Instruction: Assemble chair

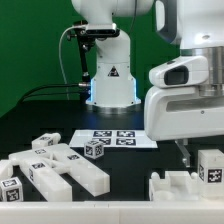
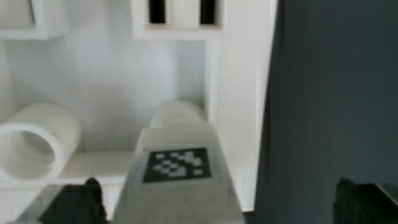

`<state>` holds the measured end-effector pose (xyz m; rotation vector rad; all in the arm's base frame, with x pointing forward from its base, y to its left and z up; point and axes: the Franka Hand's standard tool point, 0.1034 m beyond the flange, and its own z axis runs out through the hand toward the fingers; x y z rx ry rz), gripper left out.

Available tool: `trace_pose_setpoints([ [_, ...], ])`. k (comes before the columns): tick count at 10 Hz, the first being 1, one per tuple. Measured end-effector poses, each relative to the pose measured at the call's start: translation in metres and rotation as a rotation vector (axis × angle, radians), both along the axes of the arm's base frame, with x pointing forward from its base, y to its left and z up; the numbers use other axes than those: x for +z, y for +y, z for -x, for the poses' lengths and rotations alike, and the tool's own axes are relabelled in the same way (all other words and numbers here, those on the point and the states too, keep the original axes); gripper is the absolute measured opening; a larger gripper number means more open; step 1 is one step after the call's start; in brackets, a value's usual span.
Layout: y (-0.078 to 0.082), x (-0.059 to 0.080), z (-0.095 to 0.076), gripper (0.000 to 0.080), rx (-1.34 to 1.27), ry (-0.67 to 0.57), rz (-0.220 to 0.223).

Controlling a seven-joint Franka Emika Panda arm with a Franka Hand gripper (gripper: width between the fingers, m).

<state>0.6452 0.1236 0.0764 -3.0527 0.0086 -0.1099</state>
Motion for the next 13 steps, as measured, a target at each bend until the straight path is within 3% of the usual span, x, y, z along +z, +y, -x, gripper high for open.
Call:
trace_pose_setpoints([
  [4, -0.0011, -0.0027, 0.0020, 0.0649, -0.049, 0.010, -0.004],
  [5, -0.0002, -0.0027, 0.0021, 0.0556, -0.144, 0.018, -0.012],
  [6, -0.0002, -0.0030, 0.0022, 0.0556, -0.215, 0.024, -0.017],
  [7, -0.0012, -0.0039, 0.0022, 0.0355, -0.300, 0.026, -0.022],
  [8, -0.0041, -0.0048, 0.0022, 0.0289, -0.374, 0.020, -0.027],
  [13, 0.0010, -0.0045, 0.0016, 0.0289, -1.068, 0.115, -0.158],
])
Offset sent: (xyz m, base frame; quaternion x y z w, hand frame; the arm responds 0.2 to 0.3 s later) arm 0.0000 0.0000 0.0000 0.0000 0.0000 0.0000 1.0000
